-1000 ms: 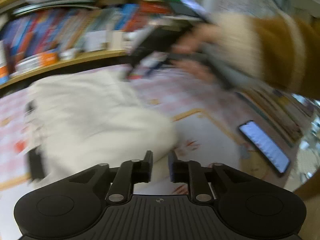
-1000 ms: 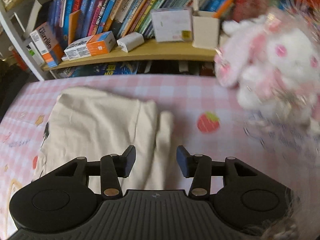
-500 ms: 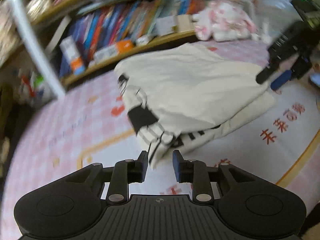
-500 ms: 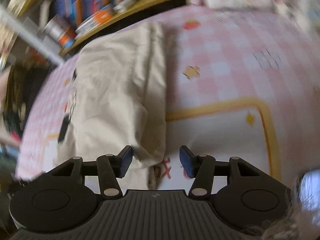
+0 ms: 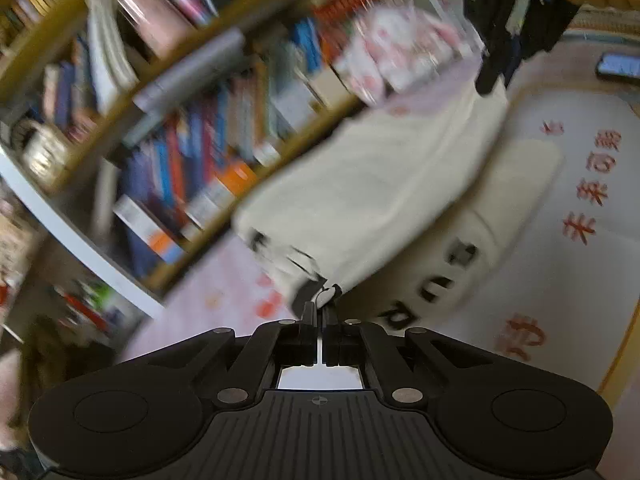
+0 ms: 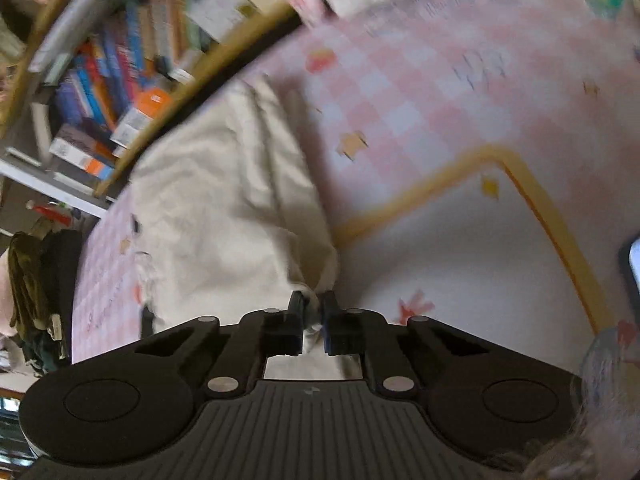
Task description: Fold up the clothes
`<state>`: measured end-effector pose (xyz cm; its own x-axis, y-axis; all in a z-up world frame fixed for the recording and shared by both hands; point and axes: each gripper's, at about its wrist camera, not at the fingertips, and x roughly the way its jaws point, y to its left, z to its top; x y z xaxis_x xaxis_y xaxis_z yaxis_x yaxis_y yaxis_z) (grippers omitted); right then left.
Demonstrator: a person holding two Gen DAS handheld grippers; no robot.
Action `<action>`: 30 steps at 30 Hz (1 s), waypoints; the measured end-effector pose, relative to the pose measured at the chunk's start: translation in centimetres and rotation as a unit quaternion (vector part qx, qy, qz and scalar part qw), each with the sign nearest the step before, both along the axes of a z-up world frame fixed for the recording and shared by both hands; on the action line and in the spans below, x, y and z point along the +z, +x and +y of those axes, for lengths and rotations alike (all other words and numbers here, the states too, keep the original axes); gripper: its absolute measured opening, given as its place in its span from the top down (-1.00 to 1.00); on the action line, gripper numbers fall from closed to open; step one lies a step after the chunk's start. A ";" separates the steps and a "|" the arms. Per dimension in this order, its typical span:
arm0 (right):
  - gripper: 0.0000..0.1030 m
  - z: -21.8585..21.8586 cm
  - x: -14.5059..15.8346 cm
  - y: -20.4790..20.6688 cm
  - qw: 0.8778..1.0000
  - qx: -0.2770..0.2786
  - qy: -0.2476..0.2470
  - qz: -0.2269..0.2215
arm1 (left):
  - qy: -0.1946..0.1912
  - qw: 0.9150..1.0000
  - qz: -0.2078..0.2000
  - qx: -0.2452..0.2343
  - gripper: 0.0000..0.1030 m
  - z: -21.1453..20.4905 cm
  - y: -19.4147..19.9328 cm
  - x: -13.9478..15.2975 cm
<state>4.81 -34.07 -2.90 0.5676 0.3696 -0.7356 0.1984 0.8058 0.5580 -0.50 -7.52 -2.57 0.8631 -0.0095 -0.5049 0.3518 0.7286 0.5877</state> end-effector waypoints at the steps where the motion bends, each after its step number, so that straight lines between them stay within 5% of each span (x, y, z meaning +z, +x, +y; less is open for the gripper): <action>1: 0.85 0.0 1.1 -0.5 1.000 -0.002 0.008 -0.017 | -0.008 1.000 -0.004 0.003 0.96 0.5 -0.3 0.5; 4: 0.86 -0.4 3.3 -3.0 0.998 -0.006 0.034 -0.044 | -0.017 1.000 0.017 0.003 0.95 1.9 -0.9 0.4; 8: 0.86 0.7 -1.9 -4.0 0.998 -0.006 0.021 0.050 | -0.003 0.996 0.083 -0.016 0.93 2.3 -1.1 -2.3; 10: 0.85 1.2 -3.1 -4.3 0.998 -0.009 0.020 0.066 | -0.029 0.995 0.092 -0.012 0.84 3.0 -0.9 -1.9; 14: 0.84 1.6 -1.8 -4.5 0.999 -0.006 0.013 0.042 | -0.040 0.995 0.094 -0.020 0.88 3.9 -0.9 -1.6; 17: 0.86 2.0 0.0 -4.7 1.000 -0.007 0.018 0.017 | -0.068 0.996 0.053 -0.012 0.95 4.4 -1.7 0.1; 21: 0.86 2.5 5.1 -6.7 0.998 -0.001 0.043 -0.055 | -0.076 0.995 0.059 -0.002 0.95 5.5 -1.8 0.3; 27: 0.85 3.3 -2.8 -6.9 0.996 0.004 -0.021 0.081 | -0.072 0.991 0.113 -0.027 0.84 6.0 -2.3 -1.1; 29: 0.67 3.2 -2.5 -6.9 0.996 0.004 -0.028 0.080 | -0.080 0.988 0.125 -0.029 0.81 6.6 -2.3 -1.0; 30: 0.28 3.2 -2.1 -6.9 0.996 0.007 -0.043 0.078 | -0.085 0.987 0.131 -0.029 0.81 7.2 -2.5 -0.6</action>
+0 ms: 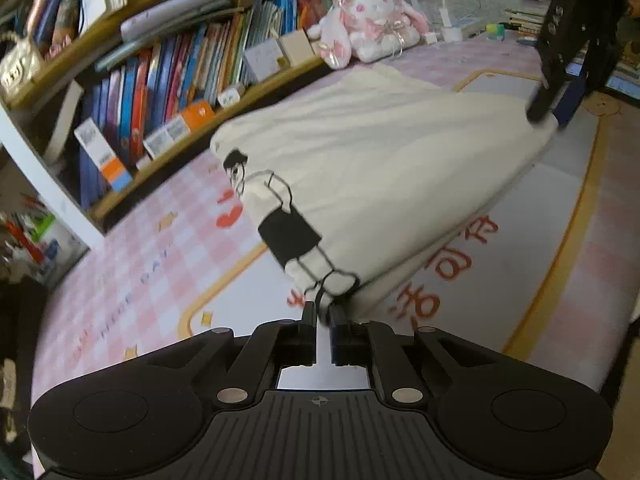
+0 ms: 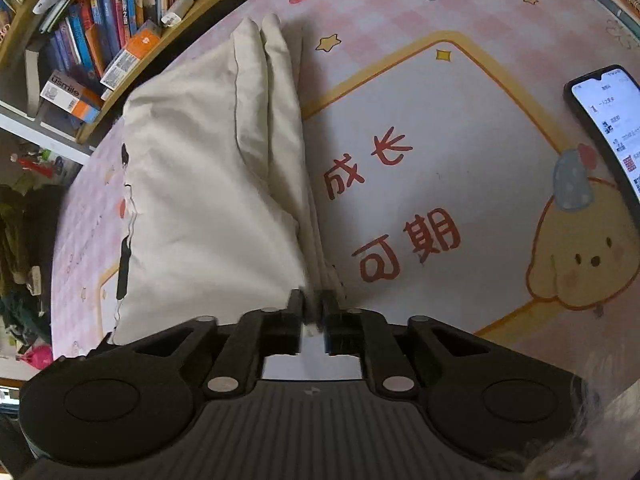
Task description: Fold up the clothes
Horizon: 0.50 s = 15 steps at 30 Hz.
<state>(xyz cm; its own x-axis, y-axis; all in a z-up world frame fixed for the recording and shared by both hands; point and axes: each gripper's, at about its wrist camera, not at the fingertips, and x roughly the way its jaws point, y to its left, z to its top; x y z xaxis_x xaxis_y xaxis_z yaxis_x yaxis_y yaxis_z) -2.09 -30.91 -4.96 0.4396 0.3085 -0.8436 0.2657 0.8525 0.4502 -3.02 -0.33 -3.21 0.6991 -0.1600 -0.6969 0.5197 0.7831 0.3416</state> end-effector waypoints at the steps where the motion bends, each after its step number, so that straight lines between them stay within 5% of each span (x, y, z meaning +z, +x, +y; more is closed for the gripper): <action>1: 0.12 0.0 0.5 0.0 1.000 0.005 -0.014 -0.002 | -0.006 1.000 0.005 0.000 0.79 0.6 -0.2 0.3; 6: 0.13 0.4 2.9 -0.1 0.996 0.023 -0.073 -0.054 | -0.141 0.989 0.030 0.042 0.32 4.5 0.5 3.4; 8: 0.18 1.1 2.6 0.2 0.995 0.039 -0.079 -0.057 | -0.206 0.974 0.042 0.080 0.06 5.4 2.2 3.6; 11: 0.19 2.1 1.6 0.6 0.994 0.060 -0.076 -0.050 | -0.278 0.949 0.080 0.123 0.04 5.6 5.3 2.7; 15: 0.41 3.1 0.4 1.1 0.992 0.075 -0.091 -0.040 | -0.268 0.942 0.120 0.162 0.09 4.6 7.4 0.8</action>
<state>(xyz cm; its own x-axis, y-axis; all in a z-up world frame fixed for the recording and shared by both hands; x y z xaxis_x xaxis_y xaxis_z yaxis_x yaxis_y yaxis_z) -0.99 -27.83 -4.57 0.4676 0.2213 -0.8558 0.0989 0.9490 0.2994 4.35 4.28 -2.43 0.6042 -0.3391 -0.7211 0.2354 0.9405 -0.2451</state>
